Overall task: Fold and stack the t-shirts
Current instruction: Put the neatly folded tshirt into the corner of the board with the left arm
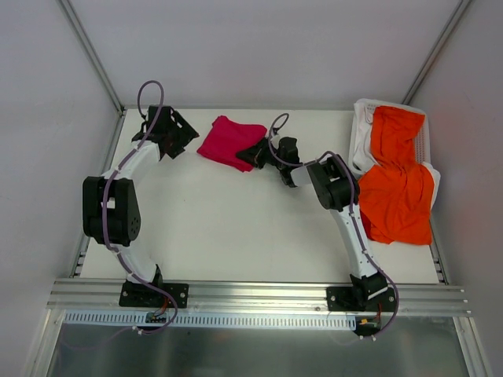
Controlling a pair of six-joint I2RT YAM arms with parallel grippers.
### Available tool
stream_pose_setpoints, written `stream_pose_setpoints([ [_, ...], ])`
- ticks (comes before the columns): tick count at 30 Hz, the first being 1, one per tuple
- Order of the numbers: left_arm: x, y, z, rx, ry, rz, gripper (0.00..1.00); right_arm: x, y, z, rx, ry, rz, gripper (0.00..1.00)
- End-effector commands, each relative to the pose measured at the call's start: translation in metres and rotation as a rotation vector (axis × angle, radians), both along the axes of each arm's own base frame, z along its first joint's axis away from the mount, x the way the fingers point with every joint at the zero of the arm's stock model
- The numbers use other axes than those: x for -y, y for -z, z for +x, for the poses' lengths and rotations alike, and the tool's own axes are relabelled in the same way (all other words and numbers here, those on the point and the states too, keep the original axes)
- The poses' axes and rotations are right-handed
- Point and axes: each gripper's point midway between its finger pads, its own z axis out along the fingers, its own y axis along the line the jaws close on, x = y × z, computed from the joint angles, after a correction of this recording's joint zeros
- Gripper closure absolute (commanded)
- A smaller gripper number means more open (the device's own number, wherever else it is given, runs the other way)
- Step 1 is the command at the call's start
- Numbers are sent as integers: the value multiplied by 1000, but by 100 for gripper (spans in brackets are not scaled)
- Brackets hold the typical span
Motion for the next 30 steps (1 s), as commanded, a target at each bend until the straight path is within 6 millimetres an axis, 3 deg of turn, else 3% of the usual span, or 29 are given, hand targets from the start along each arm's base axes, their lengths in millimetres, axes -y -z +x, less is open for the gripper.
stream_pose_setpoints([
  [1, -5, -32, 0, 79, 5, 15, 29, -14, -13, -2, 68, -42, 49, 84],
  [4, -3, -33, -1, 80, 11, 9, 29, -19, -17, -3, 73, -54, 63, 80],
  [8, -2, -38, -2, 91, 19, 8, 29, -23, -57, -9, 135, -71, 102, 1],
  [9, -2, -41, -2, 98, 27, 11, 29, -22, -82, -12, 168, -77, 120, 1],
  [11, -1, -43, 1, 106, 44, 24, 28, -19, -108, -17, 212, -77, 131, 1],
  [12, -3, -42, 6, 113, 64, 54, 28, -16, -137, -25, 252, -80, 145, 1],
  [15, -9, -35, 25, 113, 106, 105, 23, -7, -176, -41, 327, -87, 154, 0],
  [16, -5, -31, 27, 108, 155, 87, 23, 2, -197, -53, 354, -87, 160, 0],
  [20, -10, -4, 53, 58, 211, 32, 21, 28, -226, -84, 405, -79, 156, 1],
  [21, -21, 4, 55, 35, 200, 19, 21, 39, -230, -86, 412, -70, 155, 0],
  [23, -18, 17, 65, 8, 228, -11, 21, 56, -239, -102, 423, -58, 157, 1],
  [28, -12, 49, 57, -89, 250, -57, 23, 104, -248, -115, 458, 14, 127, 0],
  [29, -10, 58, 54, -112, 251, -67, 23, 110, -241, -119, 440, 23, 118, 0],
  [30, -10, 61, 53, -120, 247, -77, 23, 121, -248, -121, 455, 42, 119, 1],
])
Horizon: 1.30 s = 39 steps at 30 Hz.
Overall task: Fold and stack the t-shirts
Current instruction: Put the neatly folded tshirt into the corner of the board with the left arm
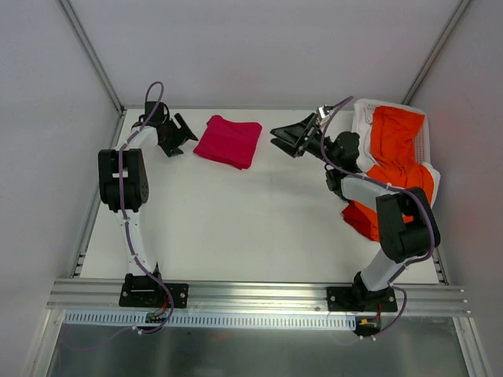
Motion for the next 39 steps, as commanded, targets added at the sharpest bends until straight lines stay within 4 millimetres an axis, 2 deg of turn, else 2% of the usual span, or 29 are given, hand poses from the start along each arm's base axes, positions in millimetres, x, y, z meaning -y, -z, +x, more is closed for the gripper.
stream_pose_setpoints([
  [1, 18, -6, -7, -13, 67, -55, 23, 25, -12, -12, 72, 29, -4, 1],
  [7, 45, 13, -17, -93, 109, -200, 24, 43, -7, -10, 61, 58, -10, 0],
  [8, 52, 14, -19, -96, 126, -204, 24, 45, -6, -9, 58, 62, -11, 1],
  [10, 52, 19, -22, -108, 126, -199, 24, 45, -1, -8, 42, 59, -15, 1],
  [12, 72, 25, -27, -121, 165, -189, 24, 46, 2, -8, 39, 61, -18, 1],
  [19, 89, 44, -28, -156, 180, -180, 30, 50, 9, -8, 24, 58, -20, 0],
  [25, 88, 44, -21, -146, 159, -156, 48, 59, 9, -10, 24, 72, -20, 0],
  [27, 83, 44, -19, -140, 142, -133, 61, 61, 10, -11, 24, 73, -21, 0],
  [28, 82, 44, -18, -135, 137, -123, 74, 61, 12, -11, 20, 74, -21, 1],
  [29, 81, 44, -17, -133, 131, -112, 80, 62, 11, -11, 23, 76, -21, 1],
  [31, 75, 42, -12, -121, 112, -83, 92, 64, 16, -11, 10, 77, -21, 0],
  [33, 72, 40, -8, -104, 111, -59, 99, 64, 17, -12, 10, 77, -16, 1],
  [38, 49, 18, 21, -17, 84, 27, 100, 67, 21, -13, 0, 77, -6, 0],
  [39, 38, 14, 26, -10, 65, 33, 100, 66, 22, -13, -4, 73, -6, 0],
])
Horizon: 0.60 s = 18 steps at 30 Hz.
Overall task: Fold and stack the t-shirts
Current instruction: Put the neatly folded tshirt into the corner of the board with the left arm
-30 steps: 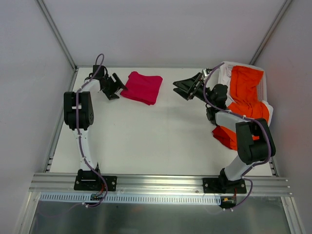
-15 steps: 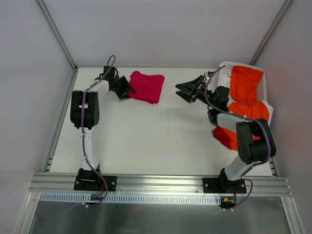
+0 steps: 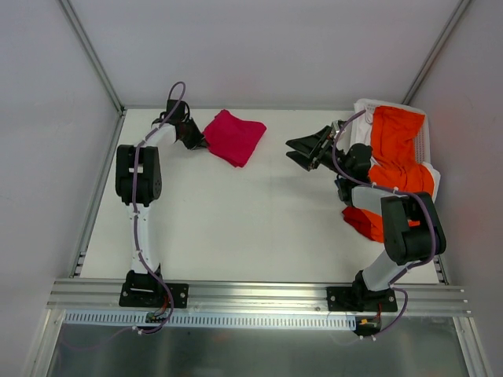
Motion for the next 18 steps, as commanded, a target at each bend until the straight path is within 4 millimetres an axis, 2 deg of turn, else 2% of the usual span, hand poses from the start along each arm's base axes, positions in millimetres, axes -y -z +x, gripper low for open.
stream_pose_setpoints([
  [1, -41, -20, 31, 80, -64, 92, 100, 4, -28, -10, 117, -14, 25, 1],
  [2, -48, -23, 34, 86, -77, 92, 100, 4, -28, -10, 117, -16, 25, 1],
  [3, -68, -26, 38, 89, -112, 93, 100, 3, -28, -11, 117, -19, 25, 1],
  [6, -96, -36, 46, 110, -159, 99, 100, 4, -24, -9, 110, -20, 21, 0],
  [7, -115, -40, 49, 119, -190, 107, 100, 3, -23, -9, 107, -22, 20, 0],
  [9, -136, -45, 54, 133, -221, 119, 100, 3, -17, -7, 92, -22, 21, 1],
  [10, -155, -45, 53, 126, -252, 121, 100, 3, -19, -7, 101, -21, 26, 0],
  [13, -186, -46, 52, 123, -315, 131, 100, 1, -14, -4, 84, -30, 45, 1],
  [14, -204, -47, 50, 119, -352, 138, 100, 2, -13, -3, 81, -30, 51, 1],
  [18, -243, -44, 35, 85, -473, 166, 100, 1, -7, 1, 60, -39, 74, 0],
])
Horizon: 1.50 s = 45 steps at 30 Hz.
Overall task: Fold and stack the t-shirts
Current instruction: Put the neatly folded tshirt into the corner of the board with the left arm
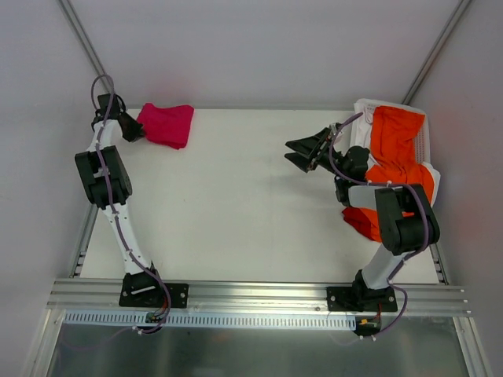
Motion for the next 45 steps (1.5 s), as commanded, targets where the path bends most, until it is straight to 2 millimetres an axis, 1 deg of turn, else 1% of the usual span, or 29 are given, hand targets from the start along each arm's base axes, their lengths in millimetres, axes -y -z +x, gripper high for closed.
stream_pose_setpoints([
  [1, -29, -9, -12, -22, -126, 55, 100, 1, -14, -1, 74, -23, 43, 1],
  [5, -54, -10, -30, -55, -238, 116, 100, 0, -7, 0, 61, -27, 46, 1],
  [8, -63, -9, -30, -53, -241, 122, 100, 0, -4, 0, 54, -32, 46, 1],
  [9, -64, -17, -24, -32, -226, 129, 91, 0, -2, 0, 51, -32, 46, 1],
  [11, -64, -17, -21, -25, -205, 140, 65, -1, 2, -1, 44, -39, 40, 0],
  [12, -65, -27, -19, -7, -203, 149, 38, -1, 3, -1, 41, -40, 38, 1],
  [13, -67, -34, -20, 3, -200, 168, 29, -1, 4, -2, 40, -46, 37, 0],
  [14, -74, -50, -23, 20, -228, 206, 14, -2, 6, -4, 37, -53, 34, 1],
  [16, -80, -71, -27, 47, -259, 244, 1, -2, 6, -6, 38, -62, 31, 1],
  [17, -83, -80, -32, 53, -275, 256, 1, -2, 6, -8, 38, -66, 29, 1],
  [18, -81, -105, -36, 97, -299, 249, 1, -2, 6, -9, 38, -69, 28, 0],
  [19, -82, -101, -41, 99, -313, 203, 1, -2, 6, -10, 41, -70, 26, 0],
  [21, -64, -103, -42, 127, -273, 100, 1, -2, 2, -13, 53, -75, 22, 1],
  [24, -38, -104, -47, 142, -236, 72, 1, -2, 2, -15, 57, -78, 3, 0],
  [29, -11, -94, -37, 149, -167, -44, 1, -2, -6, -21, 84, -84, -5, 1],
  [32, 17, -87, -45, 141, -134, -96, 1, -2, -15, -26, 125, -81, -19, 1],
  [33, 41, -84, -55, 134, -98, -98, 1, -2, -13, -26, 106, -81, -34, 1],
  [34, 56, -89, -53, 172, -56, -104, 1, -3, -25, -29, 141, -86, -49, 1],
  [35, 73, -96, -58, 195, -8, -106, 1, -3, -28, -31, 153, -87, -72, 1],
  [36, 87, -104, -59, 220, 43, -92, 2, -3, -13, -31, 120, -90, -158, 1],
  [37, 120, -111, -60, 240, 124, -92, 2, -1, -8, -30, 109, -69, -225, 1],
  [38, 139, -129, -61, 287, 212, -63, 2, 5, 2, -41, -47, -64, -349, 0],
  [39, 158, -139, -63, 311, 268, -47, 4, 10, 10, -47, 105, -66, -571, 1],
  [40, 199, -147, -70, 330, 364, -38, 4, 40, 22, -30, 74, 116, -826, 1],
  [41, 216, -164, -75, 372, 410, 3, 4, 56, -9, -26, 149, 218, -976, 0],
  [42, 232, -168, -81, 399, 477, 67, 4, 72, 5, -42, 130, 212, -1167, 1],
  [43, 275, -171, -95, 416, 573, 90, 4, 111, 2, -33, 75, 381, -1308, 0],
  [44, 288, -173, -100, 438, 618, 178, 4, 132, 0, -38, 26, 455, -1345, 1],
  [45, 304, -171, -107, 445, 656, 225, 5, 163, 3, -36, -61, 561, -1345, 1],
])
